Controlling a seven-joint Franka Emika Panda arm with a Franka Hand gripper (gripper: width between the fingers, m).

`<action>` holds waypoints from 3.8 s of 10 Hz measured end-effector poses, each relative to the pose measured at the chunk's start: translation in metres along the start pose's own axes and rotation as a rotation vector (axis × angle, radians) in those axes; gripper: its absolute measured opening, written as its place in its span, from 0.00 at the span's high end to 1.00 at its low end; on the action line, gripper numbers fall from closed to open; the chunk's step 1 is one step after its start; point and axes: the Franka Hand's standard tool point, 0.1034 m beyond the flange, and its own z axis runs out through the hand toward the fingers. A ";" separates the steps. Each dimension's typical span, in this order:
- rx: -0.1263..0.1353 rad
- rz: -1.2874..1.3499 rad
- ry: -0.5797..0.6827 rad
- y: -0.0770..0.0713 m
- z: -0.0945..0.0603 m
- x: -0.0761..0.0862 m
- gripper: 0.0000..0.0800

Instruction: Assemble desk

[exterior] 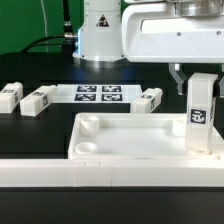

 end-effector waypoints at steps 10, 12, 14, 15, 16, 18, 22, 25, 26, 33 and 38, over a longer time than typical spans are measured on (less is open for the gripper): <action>0.000 -0.054 -0.006 -0.002 0.002 -0.005 0.19; 0.000 -0.225 -0.007 -0.002 0.002 -0.005 0.19; -0.019 -0.439 0.006 -0.003 0.001 -0.006 0.19; -0.024 -0.530 0.010 -0.004 0.001 -0.007 0.19; -0.038 -0.636 0.019 -0.006 0.001 -0.008 0.19; -0.049 -0.836 0.024 -0.009 0.001 -0.010 0.19; -0.081 -1.147 0.024 -0.008 0.002 -0.008 0.49; -0.080 -1.142 0.024 -0.007 0.002 -0.008 0.64; -0.080 -1.133 0.024 -0.007 0.002 -0.008 0.64; -0.032 -0.416 0.029 -0.003 0.002 -0.002 0.64; -0.027 -0.044 0.031 -0.001 0.002 -0.002 0.64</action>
Offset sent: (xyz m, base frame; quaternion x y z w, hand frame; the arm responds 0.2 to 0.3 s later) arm -0.0005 0.0017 0.0009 -0.0011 -0.0005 0.1183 0.9930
